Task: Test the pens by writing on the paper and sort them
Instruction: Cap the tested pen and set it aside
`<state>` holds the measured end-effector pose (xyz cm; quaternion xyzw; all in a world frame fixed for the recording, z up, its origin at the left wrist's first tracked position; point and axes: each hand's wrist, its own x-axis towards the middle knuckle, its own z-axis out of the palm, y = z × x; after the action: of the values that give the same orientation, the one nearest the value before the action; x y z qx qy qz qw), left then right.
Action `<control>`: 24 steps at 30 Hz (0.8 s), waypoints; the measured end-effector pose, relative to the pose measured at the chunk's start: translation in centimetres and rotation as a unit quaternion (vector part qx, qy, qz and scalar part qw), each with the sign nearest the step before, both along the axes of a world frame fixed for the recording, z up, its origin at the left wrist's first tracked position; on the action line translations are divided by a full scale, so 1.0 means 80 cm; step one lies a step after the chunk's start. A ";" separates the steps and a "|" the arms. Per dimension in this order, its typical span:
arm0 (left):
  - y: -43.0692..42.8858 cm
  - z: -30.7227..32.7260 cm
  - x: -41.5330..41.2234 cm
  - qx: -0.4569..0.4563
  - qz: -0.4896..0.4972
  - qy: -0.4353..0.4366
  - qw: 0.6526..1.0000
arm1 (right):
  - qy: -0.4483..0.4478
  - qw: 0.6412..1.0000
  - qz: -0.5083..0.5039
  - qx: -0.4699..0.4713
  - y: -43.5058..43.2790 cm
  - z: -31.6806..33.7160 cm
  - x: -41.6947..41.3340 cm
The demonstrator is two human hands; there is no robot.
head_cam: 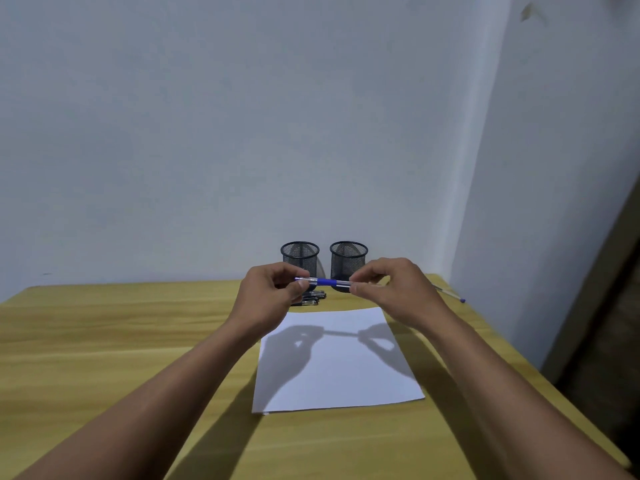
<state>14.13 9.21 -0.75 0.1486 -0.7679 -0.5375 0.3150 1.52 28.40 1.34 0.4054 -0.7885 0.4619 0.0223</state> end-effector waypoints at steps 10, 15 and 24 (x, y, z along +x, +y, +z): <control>0.050 0.002 -0.085 -0.173 0.011 -0.089 0.981 | 0.073 0.984 -0.114 0.115 0.071 -0.012 -0.068; 0.085 -0.019 -0.154 -0.293 -0.061 -0.151 0.942 | 0.039 0.973 -0.184 0.137 0.101 -0.036 -0.121; 0.115 -0.056 -0.279 -0.335 -0.103 -0.291 0.890 | 0.053 0.935 -0.269 0.223 0.098 -0.093 -0.205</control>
<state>-8.22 18.45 -5.26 0.1038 -0.9707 -0.2105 0.0510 -14.90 36.25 -6.07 0.1963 -0.9485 0.2290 0.0970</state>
